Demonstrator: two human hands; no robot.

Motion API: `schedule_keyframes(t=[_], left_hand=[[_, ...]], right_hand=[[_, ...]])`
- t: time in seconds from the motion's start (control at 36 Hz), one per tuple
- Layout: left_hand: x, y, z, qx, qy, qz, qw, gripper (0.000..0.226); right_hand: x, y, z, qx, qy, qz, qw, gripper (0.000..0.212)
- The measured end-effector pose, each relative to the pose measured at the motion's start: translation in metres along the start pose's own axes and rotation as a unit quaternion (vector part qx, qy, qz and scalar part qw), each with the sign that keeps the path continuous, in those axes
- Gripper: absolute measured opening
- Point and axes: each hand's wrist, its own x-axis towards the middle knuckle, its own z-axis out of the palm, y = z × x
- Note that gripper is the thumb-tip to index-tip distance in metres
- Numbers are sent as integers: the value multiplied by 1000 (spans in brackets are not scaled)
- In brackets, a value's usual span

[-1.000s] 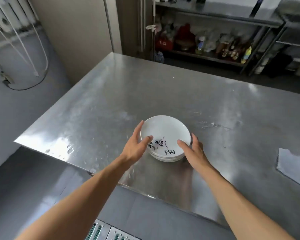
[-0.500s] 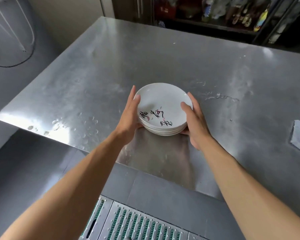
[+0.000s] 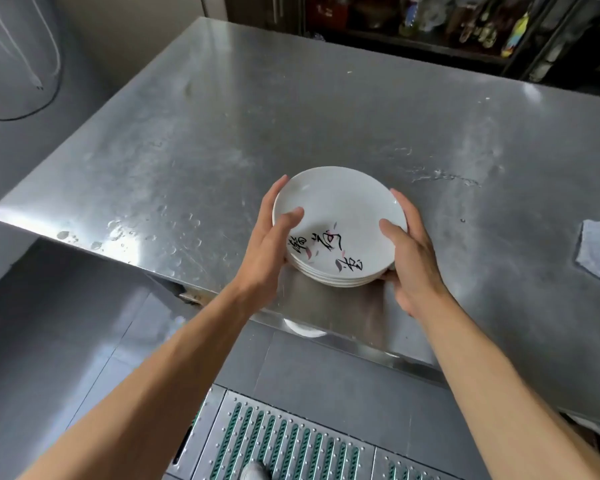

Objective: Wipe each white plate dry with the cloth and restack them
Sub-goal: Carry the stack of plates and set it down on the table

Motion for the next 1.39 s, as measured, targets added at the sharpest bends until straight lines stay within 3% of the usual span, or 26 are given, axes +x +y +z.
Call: schedule_keyframes(t=[0.31, 0.56, 0.83, 1.08, 1.19, 1.39], left_hand=[[-108, -16, -18, 48, -43, 42, 997, 67], [-202, -86, -25, 82, -24, 12, 996, 83], [-248, -191, -3, 108, -14, -17, 994, 89], [-196, -323, 26, 129, -52, -32, 990, 81], [-148, -393, 43, 100, -73, -25, 992, 72], [-43, -500, 84, 111, -117, 7, 987, 65]], right_hand=[[-127, 34, -20, 24, 20, -85, 996, 52], [-209, 108, -55, 28, -14, -56, 998, 59], [-230, 195, -119, 7, -13, -4, 1000, 60], [-181, 325, -173, -13, 46, 28, 998, 63], [-135, 394, -201, 14, 70, 15, 997, 67], [-31, 481, -252, 53, 114, -47, 991, 54]])
